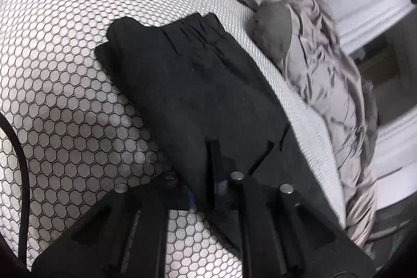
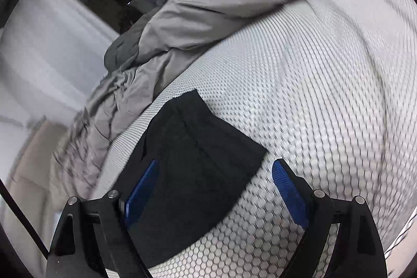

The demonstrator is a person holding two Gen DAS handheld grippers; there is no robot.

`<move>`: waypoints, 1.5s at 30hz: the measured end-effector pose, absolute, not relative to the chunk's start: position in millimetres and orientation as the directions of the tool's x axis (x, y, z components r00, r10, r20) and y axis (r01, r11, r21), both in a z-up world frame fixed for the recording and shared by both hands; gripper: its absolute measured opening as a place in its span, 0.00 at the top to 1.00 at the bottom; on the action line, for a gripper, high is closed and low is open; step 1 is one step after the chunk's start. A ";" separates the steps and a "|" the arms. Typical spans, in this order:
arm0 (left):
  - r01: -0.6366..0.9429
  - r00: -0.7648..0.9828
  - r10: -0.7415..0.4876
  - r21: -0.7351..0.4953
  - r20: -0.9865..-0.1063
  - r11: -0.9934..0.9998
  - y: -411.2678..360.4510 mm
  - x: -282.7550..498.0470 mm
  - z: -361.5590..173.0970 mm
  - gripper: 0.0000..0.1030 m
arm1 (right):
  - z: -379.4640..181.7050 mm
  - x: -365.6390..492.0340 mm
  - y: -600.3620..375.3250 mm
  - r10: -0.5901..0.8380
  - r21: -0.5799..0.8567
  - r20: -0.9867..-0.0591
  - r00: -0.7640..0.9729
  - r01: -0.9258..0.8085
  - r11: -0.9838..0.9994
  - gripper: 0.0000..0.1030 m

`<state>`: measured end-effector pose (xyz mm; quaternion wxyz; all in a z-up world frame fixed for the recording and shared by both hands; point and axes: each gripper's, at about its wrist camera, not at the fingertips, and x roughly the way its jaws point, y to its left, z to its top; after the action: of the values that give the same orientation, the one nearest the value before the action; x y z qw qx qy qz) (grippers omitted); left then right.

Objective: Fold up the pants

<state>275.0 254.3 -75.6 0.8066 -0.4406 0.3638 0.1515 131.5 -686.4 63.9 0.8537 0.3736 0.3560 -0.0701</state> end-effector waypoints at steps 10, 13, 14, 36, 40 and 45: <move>-0.551 0.726 0.048 -0.539 -0.686 0.637 261.5 222.8 -34.5 0.99 | 15.5 177.7 -675.9 0.254 0.661 -0.666 0.702 0.396 0.637 0.59; -0.558 0.723 0.050 -0.539 -0.689 0.631 271.7 203.2 -33.3 0.99 | 21.8 182.6 -665.0 0.289 0.663 -0.664 0.690 0.364 0.654 0.86; -0.554 0.725 0.046 -0.542 -0.688 0.632 273.9 198.2 -32.1 0.99 | 33.4 175.9 -662.0 0.281 0.669 -0.637 0.718 0.333 0.665 0.88; -0.440 0.760 0.044 -0.463 -0.649 0.770 224.0 194.4 21.7 0.01 | 83.4 167.7 -671.3 0.153 0.518 -0.689 0.709 0.333 0.788 0.26; -0.371 0.705 -0.046 -0.423 -0.707 0.827 191.3 221.3 4.9 0.01 | 87.4 229.2 -632.3 0.109 0.314 -0.789 0.604 0.245 0.917 0.19; -0.332 0.644 -0.088 -0.381 -0.760 0.863 158.1 240.2 -17.8 0.01 | 66.6 298.1 -584.8 0.019 0.080 -0.880 0.475 0.108 0.991 0.15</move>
<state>240.2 158.1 -17.8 0.8708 -0.2521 0.4161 0.0701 298.1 -584.8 66.6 0.8566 0.0624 0.5115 -0.0259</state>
